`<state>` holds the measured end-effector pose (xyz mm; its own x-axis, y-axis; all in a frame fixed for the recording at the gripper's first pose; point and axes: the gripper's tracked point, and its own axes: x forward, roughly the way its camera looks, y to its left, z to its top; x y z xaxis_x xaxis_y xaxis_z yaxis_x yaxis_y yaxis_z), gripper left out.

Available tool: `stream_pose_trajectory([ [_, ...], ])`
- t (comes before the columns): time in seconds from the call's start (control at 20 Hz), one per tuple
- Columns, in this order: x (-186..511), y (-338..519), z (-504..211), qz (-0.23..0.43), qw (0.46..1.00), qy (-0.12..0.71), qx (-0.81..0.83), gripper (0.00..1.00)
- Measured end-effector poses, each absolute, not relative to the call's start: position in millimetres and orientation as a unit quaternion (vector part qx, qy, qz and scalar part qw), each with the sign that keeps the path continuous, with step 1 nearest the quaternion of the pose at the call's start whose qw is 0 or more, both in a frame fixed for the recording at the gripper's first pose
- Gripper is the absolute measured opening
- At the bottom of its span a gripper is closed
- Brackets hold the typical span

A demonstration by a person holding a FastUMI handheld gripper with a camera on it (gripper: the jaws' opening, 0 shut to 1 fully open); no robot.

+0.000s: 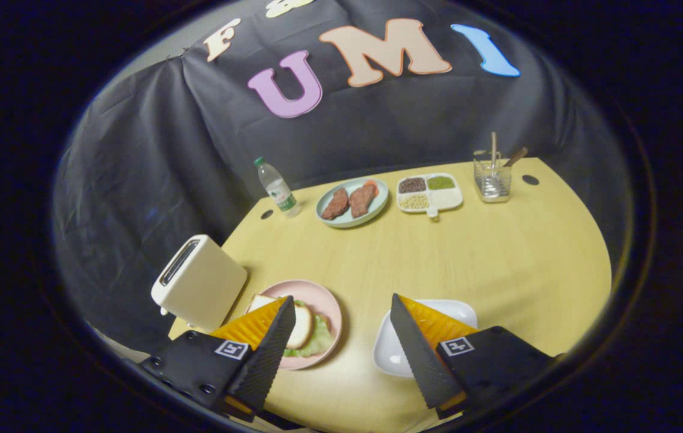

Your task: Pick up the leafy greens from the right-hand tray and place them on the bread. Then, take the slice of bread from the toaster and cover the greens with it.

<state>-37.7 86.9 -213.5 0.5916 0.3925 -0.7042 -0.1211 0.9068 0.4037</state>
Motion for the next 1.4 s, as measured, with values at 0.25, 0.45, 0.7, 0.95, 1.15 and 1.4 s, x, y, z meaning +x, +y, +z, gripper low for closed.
stream_pose_trajectory([
  [0.25,-14,35,-172,0.117,0.919,0.354,0.128,0.99],
  [0.45,6,-3,-130,0.095,0.950,0.282,0.100,0.99],
  [0.7,14,-27,-98,0.075,0.970,0.222,0.066,0.99],
  [0.95,11,-42,-76,0.060,0.981,0.175,0.050,0.99],
  [1.15,10,-53,-67,0.050,0.985,0.155,0.049,0.99],
  [1.4,2,-68,-56,0.040,0.988,0.140,0.046,0.99],
])
